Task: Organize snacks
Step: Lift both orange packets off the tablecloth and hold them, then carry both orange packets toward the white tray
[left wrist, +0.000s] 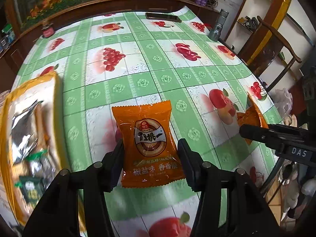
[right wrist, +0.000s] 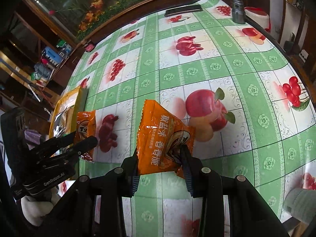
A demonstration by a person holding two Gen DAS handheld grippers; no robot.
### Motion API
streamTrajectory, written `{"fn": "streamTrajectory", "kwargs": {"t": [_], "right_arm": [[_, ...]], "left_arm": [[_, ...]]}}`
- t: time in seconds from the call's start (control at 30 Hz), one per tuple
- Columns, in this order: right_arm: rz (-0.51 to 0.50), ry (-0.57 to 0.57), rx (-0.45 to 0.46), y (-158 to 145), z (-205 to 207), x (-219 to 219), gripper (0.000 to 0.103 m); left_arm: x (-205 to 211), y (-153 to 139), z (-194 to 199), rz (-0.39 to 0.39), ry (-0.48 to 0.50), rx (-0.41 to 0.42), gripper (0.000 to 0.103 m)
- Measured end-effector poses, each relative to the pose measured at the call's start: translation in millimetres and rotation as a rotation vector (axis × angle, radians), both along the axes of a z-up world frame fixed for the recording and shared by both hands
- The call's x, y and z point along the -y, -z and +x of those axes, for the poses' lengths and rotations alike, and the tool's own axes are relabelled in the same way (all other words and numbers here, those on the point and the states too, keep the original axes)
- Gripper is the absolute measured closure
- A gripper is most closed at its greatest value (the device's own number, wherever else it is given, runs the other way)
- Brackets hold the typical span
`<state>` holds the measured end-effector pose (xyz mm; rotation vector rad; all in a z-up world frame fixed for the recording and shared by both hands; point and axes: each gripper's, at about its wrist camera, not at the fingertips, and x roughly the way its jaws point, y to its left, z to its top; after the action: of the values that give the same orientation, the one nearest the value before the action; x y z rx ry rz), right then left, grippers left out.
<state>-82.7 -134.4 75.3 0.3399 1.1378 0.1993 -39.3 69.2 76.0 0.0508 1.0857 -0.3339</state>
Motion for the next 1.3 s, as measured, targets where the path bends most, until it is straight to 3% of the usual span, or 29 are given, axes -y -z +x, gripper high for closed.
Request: {"fn": "streamTrajectory", "kwargs": {"t": [0.67, 1.0, 1.3], "right_arm": [[0.023, -0.251, 0.013, -12.2, -45.6, -65.5, 0.065], [0.03, -0.405, 0.042, -21.7, -52.1, -109.8, 0.065], [0.06, -0.465, 0.046, -21.9, -55.0, -121.2, 0.065]], "left_arm": [[-38.8, -32.8, -92.0, 0.048, -0.163, 0.073, 0.051], [-60.6, -42.4, -110.4, 0.058, -0.254, 0.1, 0.051], [-74.3, -43.9, -120.4, 0.048, -0.316, 0.099, 0.051]]}}
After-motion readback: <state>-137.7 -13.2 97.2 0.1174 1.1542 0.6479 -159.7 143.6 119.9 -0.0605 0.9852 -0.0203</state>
